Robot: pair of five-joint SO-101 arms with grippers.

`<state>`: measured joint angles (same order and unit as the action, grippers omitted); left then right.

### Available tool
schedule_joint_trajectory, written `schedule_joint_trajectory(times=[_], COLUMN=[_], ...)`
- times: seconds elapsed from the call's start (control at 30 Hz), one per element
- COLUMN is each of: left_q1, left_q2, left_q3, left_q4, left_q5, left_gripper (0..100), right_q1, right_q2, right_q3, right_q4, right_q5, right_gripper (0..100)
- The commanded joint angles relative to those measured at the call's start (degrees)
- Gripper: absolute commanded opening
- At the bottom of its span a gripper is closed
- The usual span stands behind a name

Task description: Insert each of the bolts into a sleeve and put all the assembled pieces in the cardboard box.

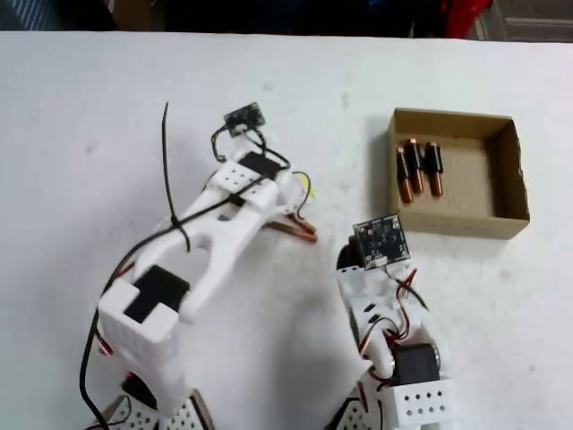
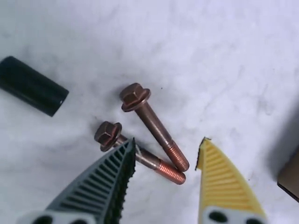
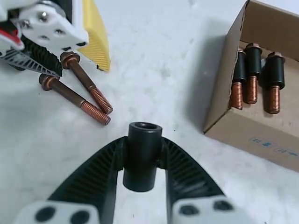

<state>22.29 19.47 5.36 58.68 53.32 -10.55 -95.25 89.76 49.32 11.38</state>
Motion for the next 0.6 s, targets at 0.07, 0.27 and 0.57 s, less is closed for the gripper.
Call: schedule_joint_trajectory(times=[0.07,0.27,0.57], left_q1=[0.75,0.75,0.75], left_q2=[-0.22,-0.22,0.22], left_q3=[0.62,5.27,7.38], left_q4=[-4.84,-12.04,-15.74], left_q5=[3.43,3.6,3.69], left_gripper=[24,24,24], right_q1=[0.13,0.13,0.13], right_q2=[-0.66,-0.66,-0.66], right_q3=[-0.44,-0.44,-0.44], right_q4=[-1.27,-1.27,-1.27], right_q5=[-0.09,-0.09,-0.09], right_gripper=[1.6,1.6,1.6])
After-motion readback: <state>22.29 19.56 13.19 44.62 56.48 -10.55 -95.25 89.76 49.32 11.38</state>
